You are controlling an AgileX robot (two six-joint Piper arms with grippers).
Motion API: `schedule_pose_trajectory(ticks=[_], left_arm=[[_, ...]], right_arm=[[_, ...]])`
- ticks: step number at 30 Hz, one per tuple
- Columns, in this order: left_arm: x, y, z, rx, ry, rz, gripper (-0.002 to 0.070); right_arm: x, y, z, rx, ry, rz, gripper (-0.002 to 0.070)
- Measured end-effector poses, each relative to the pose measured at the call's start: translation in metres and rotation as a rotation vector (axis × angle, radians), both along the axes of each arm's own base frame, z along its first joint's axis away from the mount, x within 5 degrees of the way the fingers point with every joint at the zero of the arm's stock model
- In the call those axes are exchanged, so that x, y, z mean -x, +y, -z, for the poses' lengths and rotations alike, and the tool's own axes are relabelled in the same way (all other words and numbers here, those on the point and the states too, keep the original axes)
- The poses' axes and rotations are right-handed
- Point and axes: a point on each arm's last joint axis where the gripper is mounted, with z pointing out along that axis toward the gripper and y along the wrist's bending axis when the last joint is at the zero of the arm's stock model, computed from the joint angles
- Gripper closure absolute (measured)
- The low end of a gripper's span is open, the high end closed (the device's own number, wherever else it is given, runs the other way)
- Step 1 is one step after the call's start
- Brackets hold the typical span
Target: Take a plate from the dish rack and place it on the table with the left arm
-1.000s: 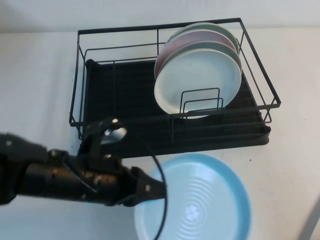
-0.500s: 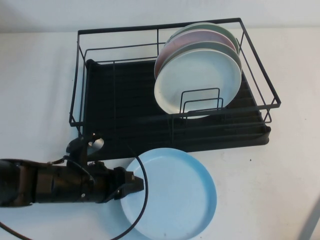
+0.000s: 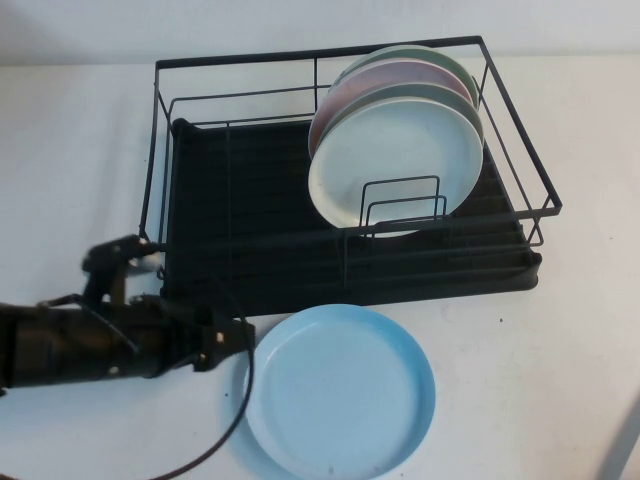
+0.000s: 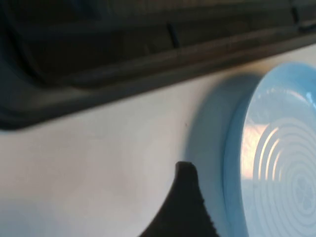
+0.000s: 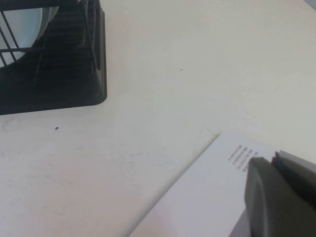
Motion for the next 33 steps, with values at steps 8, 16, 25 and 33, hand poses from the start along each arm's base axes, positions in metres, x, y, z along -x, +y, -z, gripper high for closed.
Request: schedule_pose_trajectory(ticks=[8,16,25,33], left_arm=[[0.021,0.023,-0.056,-0.083,-0.196,0.036,0.0342],[0.077,0.022,-0.112,-0.082,-0.44,0.169,0.0658],[0.151,0.038,-0.114,-0.163,-0.69,0.037,0.0675],[0.189,0.05,-0.106,-0.24,-0.854,-0.053,0.0675]], right_arm=[[0.0,0.0,0.0,0.0,0.0,0.0,0.0696],[0.0,0.0,0.0,0.0,0.0,0.0,0.0696],[0.0,0.0,0.0,0.0,0.0,0.0,0.0696],[0.0,0.0,0.0,0.0,0.0,0.0,0.0696]])
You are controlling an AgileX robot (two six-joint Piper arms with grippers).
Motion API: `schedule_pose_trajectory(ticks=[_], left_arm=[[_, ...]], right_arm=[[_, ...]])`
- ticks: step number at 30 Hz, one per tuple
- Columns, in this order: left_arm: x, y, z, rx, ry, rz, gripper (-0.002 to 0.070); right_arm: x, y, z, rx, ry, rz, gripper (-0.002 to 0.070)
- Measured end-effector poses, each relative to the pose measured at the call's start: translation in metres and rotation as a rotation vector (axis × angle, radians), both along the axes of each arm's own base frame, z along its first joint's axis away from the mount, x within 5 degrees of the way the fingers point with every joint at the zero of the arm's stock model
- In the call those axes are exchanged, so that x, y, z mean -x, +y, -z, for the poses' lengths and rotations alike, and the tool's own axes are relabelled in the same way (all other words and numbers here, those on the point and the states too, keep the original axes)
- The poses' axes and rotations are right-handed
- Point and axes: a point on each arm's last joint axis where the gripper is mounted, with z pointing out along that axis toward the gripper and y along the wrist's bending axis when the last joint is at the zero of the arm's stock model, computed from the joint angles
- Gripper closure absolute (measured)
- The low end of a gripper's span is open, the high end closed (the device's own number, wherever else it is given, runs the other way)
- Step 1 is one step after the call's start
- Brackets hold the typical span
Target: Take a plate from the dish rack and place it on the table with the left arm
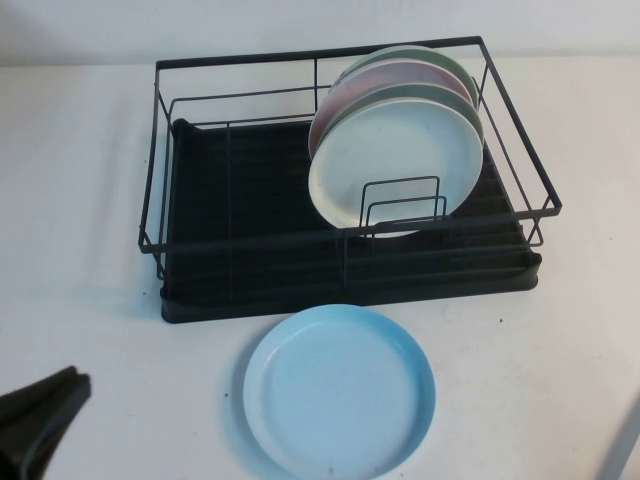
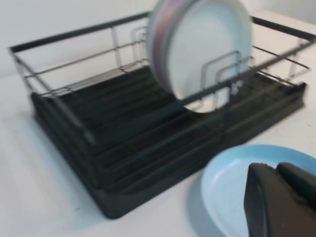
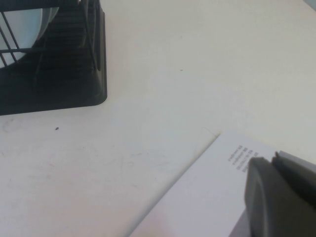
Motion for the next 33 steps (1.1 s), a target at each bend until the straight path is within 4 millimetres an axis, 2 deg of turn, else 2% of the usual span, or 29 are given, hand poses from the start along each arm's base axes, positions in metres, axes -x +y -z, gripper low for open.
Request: schedule_pose_trajectory(ticks=[7,10,14,17,26,33], left_arm=[[0.006,0.014,0.004,0.036,-0.006,-0.171,0.0676],[0.01,0.021,0.017,0.047,0.031,-0.25,0.0676],[0.02,0.031,0.036,0.157,0.116,-0.387,0.0676],[0.022,0.035,0.052,0.155,0.116,-0.431,0.0676],[0.012,0.035,0.092,0.145,0.091,-0.425,0.0676],[0.013,0.03,0.094,0.118,0.099,-0.323,0.0676]], right_arm=[[0.0,0.0,0.0,0.0,0.0,0.0,0.0696],[0.0,0.0,0.0,0.0,0.0,0.0,0.0696],[0.0,0.0,0.0,0.0,0.0,0.0,0.0696],[0.0,0.0,0.0,0.0,0.0,0.0,0.0696],[0.0,0.0,0.0,0.0,0.0,0.0,0.0696],[0.0,0.0,0.0,0.0,0.0,0.0,0.0696]])
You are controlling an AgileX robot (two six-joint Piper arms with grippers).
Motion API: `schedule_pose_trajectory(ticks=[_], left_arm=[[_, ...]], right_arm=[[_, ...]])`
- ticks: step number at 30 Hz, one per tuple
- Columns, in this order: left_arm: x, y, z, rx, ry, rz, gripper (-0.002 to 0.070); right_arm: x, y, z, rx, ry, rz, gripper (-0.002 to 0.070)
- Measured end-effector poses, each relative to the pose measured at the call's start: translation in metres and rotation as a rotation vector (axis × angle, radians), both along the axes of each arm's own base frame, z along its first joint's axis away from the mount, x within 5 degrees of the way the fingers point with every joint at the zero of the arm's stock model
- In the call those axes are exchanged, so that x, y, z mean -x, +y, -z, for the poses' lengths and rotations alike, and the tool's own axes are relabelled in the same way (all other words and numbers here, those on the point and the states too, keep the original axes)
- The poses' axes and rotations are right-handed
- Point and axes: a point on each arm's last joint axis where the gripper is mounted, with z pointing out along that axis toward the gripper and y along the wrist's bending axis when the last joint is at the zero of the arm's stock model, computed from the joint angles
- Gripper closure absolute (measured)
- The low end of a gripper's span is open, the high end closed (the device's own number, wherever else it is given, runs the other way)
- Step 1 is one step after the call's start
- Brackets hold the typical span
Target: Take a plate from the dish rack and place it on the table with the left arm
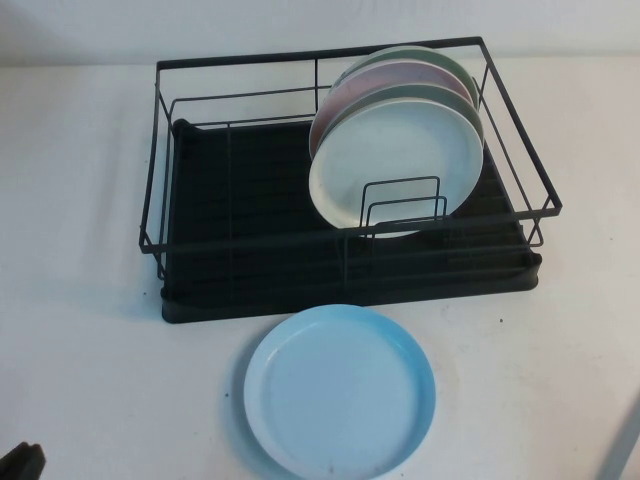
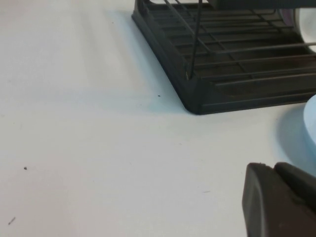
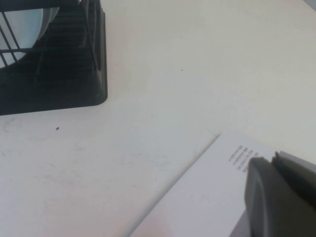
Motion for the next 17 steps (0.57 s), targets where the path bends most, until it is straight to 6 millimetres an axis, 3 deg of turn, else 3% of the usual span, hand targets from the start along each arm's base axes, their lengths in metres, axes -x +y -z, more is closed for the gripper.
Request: schedule_pose_trajectory(ticks=[17], left_arm=[[-0.0006,0.0028,0.0005,-0.007,0.004,-0.051,0.0678]], right_arm=[[0.0,0.0,0.0,0.0,0.0,0.0,0.0696]])
